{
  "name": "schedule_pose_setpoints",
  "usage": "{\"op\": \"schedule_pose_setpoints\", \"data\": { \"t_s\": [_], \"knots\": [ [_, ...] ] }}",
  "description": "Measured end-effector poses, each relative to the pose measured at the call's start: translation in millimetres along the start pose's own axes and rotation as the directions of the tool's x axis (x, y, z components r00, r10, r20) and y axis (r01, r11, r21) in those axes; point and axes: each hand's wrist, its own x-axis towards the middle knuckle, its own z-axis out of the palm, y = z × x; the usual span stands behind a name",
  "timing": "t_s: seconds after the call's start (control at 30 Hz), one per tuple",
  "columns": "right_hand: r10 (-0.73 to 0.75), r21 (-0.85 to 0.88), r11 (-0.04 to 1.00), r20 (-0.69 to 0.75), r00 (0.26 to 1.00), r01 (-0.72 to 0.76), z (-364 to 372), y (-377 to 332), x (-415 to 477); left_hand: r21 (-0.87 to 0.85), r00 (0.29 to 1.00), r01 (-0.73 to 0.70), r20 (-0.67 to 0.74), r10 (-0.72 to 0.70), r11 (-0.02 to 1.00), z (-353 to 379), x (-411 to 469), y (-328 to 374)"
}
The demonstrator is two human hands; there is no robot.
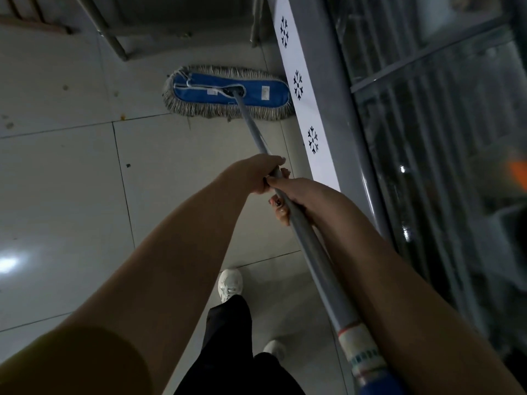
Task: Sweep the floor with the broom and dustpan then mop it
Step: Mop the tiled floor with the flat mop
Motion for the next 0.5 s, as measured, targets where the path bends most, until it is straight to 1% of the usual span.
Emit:
{"op": "schedule_pose_setpoints", "data": {
  "t_s": [0.07,0.17,0.23,0.37,0.5],
  "knots": [
    [0.017,-0.022,1.0,0.016,1.0,-0.017,2.9,4.4,-1.6,0.021,1.0,0.008,-0.026,-0.007,1.0,-1.0,-5.1,-4.2],
    [0.015,-0.005,1.0,0.043,0.999,-0.015,4.5,17.3,-10.1,0.131,0.998,0.019,-0.063,-0.011,0.991,1.2,-18.4,-16.1],
    [0.0,0.011,1.0,0.043,0.999,-0.001,3.3,29.6,-15.0,0.111,0.998,0.02,-0.069,-0.013,0.994,5.1,-26.8,-26.3],
    [-0.029,0.021,0.999,0.083,0.996,0.027,3.3,59.1,-31.6,-0.002,0.997,0.027,-0.077,-0.027,1.0,14.2,-47.5,-52.3],
    [-0.048,0.026,0.999,0.11,0.993,0.045,-3.5,107.9,-50.9,-0.004,0.994,0.067,-0.088,-0.067,0.998,29.0,-63.4,-99.9]
  ]
}}
